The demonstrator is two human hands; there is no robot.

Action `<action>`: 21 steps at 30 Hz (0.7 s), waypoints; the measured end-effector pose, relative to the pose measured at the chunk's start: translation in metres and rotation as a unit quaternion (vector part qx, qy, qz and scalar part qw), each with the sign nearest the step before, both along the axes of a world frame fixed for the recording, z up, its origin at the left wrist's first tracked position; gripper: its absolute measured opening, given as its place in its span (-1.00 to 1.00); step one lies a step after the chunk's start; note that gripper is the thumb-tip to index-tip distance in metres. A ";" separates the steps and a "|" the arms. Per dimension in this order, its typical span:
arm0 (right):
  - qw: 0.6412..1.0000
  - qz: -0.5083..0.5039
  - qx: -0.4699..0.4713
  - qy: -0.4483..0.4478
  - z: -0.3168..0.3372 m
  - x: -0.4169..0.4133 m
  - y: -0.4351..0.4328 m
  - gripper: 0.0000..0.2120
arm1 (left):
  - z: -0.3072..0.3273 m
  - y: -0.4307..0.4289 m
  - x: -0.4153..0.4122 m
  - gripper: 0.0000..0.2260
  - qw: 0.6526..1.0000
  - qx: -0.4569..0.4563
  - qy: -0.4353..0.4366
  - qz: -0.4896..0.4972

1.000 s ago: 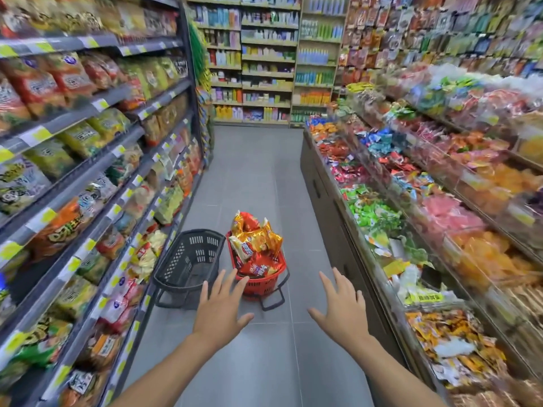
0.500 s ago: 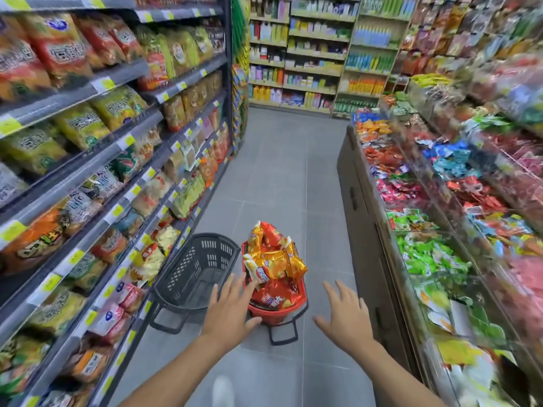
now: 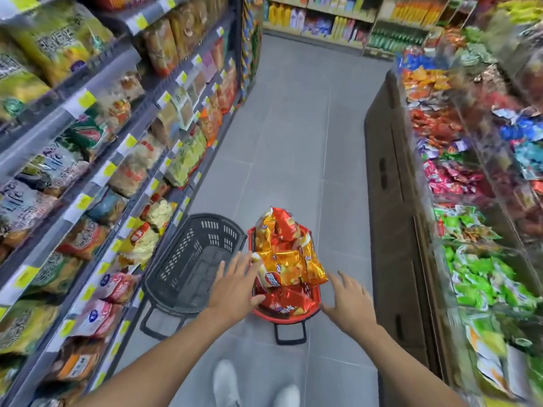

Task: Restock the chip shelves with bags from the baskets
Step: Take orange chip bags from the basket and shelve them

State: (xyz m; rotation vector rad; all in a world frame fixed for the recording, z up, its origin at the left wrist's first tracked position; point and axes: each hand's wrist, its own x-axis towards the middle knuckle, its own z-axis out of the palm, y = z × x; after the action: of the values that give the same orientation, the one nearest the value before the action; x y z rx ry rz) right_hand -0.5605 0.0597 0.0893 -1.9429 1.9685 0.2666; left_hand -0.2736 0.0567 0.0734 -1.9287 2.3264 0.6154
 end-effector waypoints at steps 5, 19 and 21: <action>0.998 0.037 0.044 -0.005 -0.045 -0.001 -0.073 -0.20 | -0.044 -0.050 -0.008 -0.19 0.999 0.019 0.012 0.034; 0.984 0.143 0.106 0.006 -0.215 0.009 -0.207 -0.21 | -0.187 -0.084 -0.026 -0.20 0.987 0.070 0.043 0.135; 0.979 0.168 0.117 0.022 -0.236 0.013 -0.211 -0.26 | -0.202 -0.083 -0.025 -0.22 0.987 0.071 0.044 0.135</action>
State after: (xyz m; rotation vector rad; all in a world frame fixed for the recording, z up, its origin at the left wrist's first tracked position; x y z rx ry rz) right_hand -0.5473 -0.1517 -0.1464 -2.1139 1.5426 0.6050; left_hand -0.2981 -0.0260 -0.1290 -2.2074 2.0152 0.8782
